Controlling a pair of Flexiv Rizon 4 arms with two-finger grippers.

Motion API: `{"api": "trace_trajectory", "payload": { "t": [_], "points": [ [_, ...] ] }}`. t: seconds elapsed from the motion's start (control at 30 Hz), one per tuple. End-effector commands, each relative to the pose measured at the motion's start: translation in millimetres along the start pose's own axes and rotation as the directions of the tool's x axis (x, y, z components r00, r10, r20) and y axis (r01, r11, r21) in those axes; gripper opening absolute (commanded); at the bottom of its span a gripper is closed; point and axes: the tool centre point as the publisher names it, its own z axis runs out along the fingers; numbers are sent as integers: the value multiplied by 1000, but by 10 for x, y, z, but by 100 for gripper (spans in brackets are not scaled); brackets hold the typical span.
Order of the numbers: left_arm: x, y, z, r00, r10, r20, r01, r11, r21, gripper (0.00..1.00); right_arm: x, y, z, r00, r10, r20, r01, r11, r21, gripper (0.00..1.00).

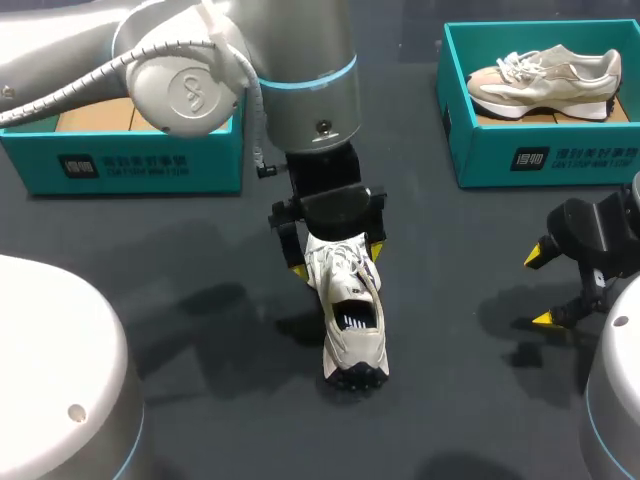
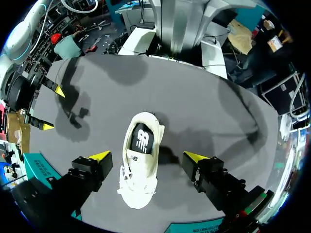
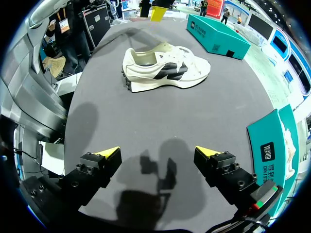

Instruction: Take the shoe out of the shoebox, open the shoe tongue, remove and reinsert the insole, then place the shoe into the shoebox

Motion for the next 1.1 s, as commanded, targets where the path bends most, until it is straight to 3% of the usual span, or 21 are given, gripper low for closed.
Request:
{"api": "trace_trajectory", "payload": {
  "t": [0.03, 0.17, 0.27, 0.33, 0.43, 0.87, 0.97, 1.1],
  "points": [
    [6, -1, 7, 1000, 0, 0, 0, 1000, -1, 100, 16, 1, 3, 1000, 0, 3, 0, 1000, 3, 100],
    [6, -1, 7, 1000, 0, 0, 0, 1000, -1, 100, 16, 1, 3, 1000, 0, 3, 0, 1000, 3, 100],
    [96, -133, 111, 997, -82, -7, 82, 994, 66, 100, 16, 1, 3, 1000, 0, 3, 0, 1000, 3, 100],
    [131, -209, 149, 977, -211, -16, 211, 975, 73, 100, 16, 1, 3, 1000, 0, 3, 0, 1000, 3, 100],
    [194, -339, 136, 882, -466, -68, 470, 880, 68, 100, 16, 1, 3, 1000, 0, 3, 0, 1000, 3, 100],
    [194, -339, 136, 882, -466, -68, 470, 880, 68, 100, 16, 1, 3, 1000, 0, 3, 0, 1000, 3, 100],
    [144, -429, 242, 797, -594, -109, 604, 791, 96, 100, 16, 1, 3, 1000, 0, 3, 0, 1000, 3, 100],
    [136, -570, 314, 655, -755, -25, 755, 653, 63, 100, 16, 1, 3, 1000, 0, 3, 0, 1000, 3, 100]
  ]
}}
